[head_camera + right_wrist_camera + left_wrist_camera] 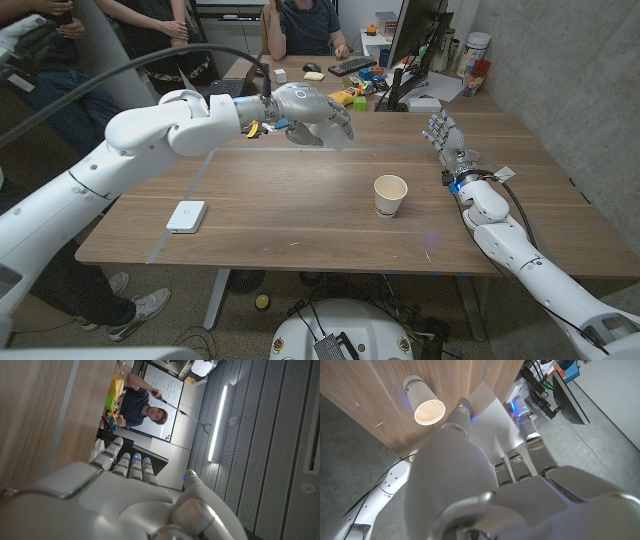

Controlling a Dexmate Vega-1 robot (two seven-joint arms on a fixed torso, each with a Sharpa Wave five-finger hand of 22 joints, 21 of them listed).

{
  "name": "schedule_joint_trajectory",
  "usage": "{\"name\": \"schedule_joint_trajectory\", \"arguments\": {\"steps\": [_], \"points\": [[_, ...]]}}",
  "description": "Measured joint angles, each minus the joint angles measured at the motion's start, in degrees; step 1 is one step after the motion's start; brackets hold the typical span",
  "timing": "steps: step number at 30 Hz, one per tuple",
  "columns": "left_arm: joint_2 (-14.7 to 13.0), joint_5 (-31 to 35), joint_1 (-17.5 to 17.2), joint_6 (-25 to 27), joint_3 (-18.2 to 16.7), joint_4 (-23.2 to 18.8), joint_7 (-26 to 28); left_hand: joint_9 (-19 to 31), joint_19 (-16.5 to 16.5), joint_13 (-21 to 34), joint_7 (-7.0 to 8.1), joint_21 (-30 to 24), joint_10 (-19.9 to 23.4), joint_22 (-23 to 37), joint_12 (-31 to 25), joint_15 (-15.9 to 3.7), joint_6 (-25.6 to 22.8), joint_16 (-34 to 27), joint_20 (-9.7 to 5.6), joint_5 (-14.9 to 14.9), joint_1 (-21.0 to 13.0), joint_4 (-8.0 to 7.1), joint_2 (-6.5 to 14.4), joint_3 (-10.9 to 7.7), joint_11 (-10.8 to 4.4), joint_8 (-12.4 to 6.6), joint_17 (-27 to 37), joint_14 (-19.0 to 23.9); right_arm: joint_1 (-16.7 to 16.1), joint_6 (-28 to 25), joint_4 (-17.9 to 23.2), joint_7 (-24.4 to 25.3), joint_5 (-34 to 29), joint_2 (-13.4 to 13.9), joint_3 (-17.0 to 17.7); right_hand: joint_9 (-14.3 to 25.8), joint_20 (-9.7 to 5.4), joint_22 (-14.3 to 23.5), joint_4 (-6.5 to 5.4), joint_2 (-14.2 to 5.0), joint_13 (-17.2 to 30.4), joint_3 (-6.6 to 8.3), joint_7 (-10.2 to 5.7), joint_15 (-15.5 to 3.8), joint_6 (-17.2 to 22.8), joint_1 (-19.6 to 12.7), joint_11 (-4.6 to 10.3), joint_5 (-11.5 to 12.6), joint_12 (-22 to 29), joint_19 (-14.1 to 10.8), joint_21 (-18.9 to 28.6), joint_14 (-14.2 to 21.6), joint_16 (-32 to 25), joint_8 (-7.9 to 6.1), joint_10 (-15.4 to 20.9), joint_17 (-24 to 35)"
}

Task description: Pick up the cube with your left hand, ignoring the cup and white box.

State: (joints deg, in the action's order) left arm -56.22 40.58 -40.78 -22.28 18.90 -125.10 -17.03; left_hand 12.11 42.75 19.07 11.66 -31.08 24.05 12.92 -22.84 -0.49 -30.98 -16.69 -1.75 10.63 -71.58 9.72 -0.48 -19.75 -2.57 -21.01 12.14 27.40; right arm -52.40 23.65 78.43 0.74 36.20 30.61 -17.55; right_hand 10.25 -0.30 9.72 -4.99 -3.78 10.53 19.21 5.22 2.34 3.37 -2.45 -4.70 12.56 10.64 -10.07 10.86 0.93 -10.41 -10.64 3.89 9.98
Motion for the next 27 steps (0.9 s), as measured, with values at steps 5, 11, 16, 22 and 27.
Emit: {"name": "schedule_joint_trajectory", "arguments": {"steps": [5, 11, 16, 22, 27], "points": [[-0.39, -0.32, -1.21, 0.19, -1.58, -0.41, 2.80, 0.00, 0.00, 0.00, 0.02, -0.32, 0.20, -0.15, -0.02, 0.30, -0.57, 0.11, 0.00, 0.00, 0.00, 0.00, 0.00, 0.00, 0.20, 0.00, 0.00, 0.30, 0.02, 0.01, 0.00, 0.09, -0.09, -0.06, -0.03, 0.00, 0.00, 0.00, 0.00, 0.00, 0.00, 0.00, 0.32, 0.00, 0.32, 0.00, 0.00, 0.00, 0.00, 0.00, 0.00, 0.00, 0.00, 0.00, 0.00, 0.00], [-0.82, -0.44, -2.80, 0.53, -3.55, -0.85, 5.25, 0.00, 0.00, 0.00, 0.01, -0.75, 0.21, -0.15, -0.02, 0.39, -0.58, 0.21, 0.00, 0.23, 0.00, 0.00, 0.00, 0.00, 0.21, 0.00, -0.01, 0.39, 0.09, 0.01, 0.02, 0.19, -0.17, -0.08, -0.09, 0.00, 0.00, 0.00, 0.00, 0.00, 0.00, 0.00, 0.32, 0.00, 0.32, 0.00, 0.00, 0.00, 0.00, 0.00, 0.00, 0.00, 0.00, 0.00, 0.00, 0.00], [-0.94, -0.45, -3.80, 0.76, -4.76, -1.18, 7.00, 0.00, 0.00, 0.00, 0.01, -1.15, 0.21, -0.15, -0.13, 0.39, -0.58, 0.22, 0.00, 0.29, 0.00, -0.01, 0.00, 0.01, 0.21, 0.00, -0.01, 0.39, 0.20, 0.01, 0.02, 0.22, -0.21, -0.10, -0.13, 0.00, 0.00, 0.00, 0.00, 0.00, 0.00, 0.00, 0.32, 0.00, 0.31, 0.00, 0.00, 0.00, 0.00, 0.00, 0.00, 0.00, 0.00, 0.00, 0.00, 0.00], [-1.05, -0.23, -4.79, 1.13, -5.85, -1.45, 8.98, 0.00, 1.44, 0.00, -0.42, -1.37, 0.60, -0.15, -0.13, 1.10, -1.62, 0.32, -1.44, 0.29, 0.00, -0.01, 0.00, 0.01, 0.60, 0.00, -0.01, 1.11, 0.28, -0.03, 0.02, 0.23, -0.25, -0.13, -0.17, 0.00, 0.00, 0.00, -0.24, 0.00, 0.00, -0.24, 0.31, 0.00, 0.31, 0.00, 0.00, 0.00, 0.00, 0.00, 0.00, 0.00, 0.00, 0.00, 0.00, 0.00], [-1.07, 0.18, -5.73, 1.50, -6.99, -1.83, 10.32, 0.00, 1.44, 0.00, -0.51, -1.81, 0.61, -0.14, -0.13, 1.10, -1.71, 0.35, -1.44, 0.29, 0.00, -0.01, 0.00, 0.01, 0.61, 0.00, -0.01, 1.12, 0.41, -0.05, 0.02, 0.23, -0.29, -0.14, -0.19, 0.00, 0.00, 0.00, -0.24, 0.00, 0.00, -0.24, 0.31, 0.00, 0.31, 0.00, 0.00, 0.00, 0.00, 0.00, 0.00, 0.00, 0.00, 0.00, 0.00, 0.00]]}}
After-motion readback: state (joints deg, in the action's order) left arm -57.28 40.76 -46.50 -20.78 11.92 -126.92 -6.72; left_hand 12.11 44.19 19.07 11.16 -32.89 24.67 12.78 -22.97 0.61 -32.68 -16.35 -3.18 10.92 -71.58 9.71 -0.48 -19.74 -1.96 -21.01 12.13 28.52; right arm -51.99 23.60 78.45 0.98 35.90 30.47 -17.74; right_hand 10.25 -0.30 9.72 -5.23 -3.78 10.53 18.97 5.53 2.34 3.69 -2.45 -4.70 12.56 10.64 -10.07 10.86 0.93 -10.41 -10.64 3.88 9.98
